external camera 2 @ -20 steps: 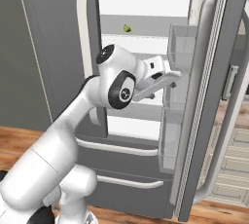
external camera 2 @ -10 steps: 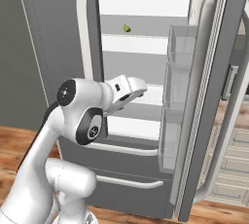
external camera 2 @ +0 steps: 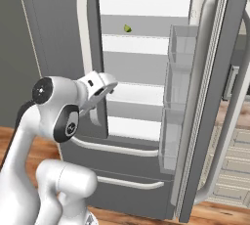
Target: There is a bowl on the dining counter. Grab a lemon wedge from the fridge and place it in the bowl. Then get the liquor bottle and glass cup from the cabinet and place them next to the bowl.
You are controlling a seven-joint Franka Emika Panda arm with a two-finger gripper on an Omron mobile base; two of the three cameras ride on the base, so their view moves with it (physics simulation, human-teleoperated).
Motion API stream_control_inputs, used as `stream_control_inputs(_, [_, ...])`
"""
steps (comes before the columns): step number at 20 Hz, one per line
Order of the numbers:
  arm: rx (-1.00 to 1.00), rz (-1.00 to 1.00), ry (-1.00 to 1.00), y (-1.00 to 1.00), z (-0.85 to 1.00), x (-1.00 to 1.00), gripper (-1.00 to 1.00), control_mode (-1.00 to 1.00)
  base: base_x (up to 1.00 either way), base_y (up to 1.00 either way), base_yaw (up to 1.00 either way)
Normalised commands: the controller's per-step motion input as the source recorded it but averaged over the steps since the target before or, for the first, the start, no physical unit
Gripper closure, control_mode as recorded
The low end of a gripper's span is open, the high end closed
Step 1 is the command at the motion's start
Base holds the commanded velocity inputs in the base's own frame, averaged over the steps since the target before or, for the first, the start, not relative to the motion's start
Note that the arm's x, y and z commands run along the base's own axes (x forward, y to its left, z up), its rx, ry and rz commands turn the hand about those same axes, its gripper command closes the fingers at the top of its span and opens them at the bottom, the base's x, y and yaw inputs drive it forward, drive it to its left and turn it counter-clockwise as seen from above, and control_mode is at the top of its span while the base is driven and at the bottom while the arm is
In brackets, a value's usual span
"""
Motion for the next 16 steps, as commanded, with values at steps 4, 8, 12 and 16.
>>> stream_control_inputs(4, [0.15,0.21,0.00,0.02,0.03,-0.34,-1.00,-1.00,0.00,0.00,0.00])
stream_control_inputs(8, [0.25,0.10,0.00,0.09,0.43,0.00,-1.00,-1.00,0.00,0.00,0.00])
stream_control_inputs(12, [0.24,0.07,0.04,0.07,0.43,0.01,-1.00,-1.00,0.00,0.00,0.00])
stream_control_inputs(16, [0.26,0.01,0.20,0.01,0.15,0.22,-1.00,-1.00,0.00,0.00,0.00])
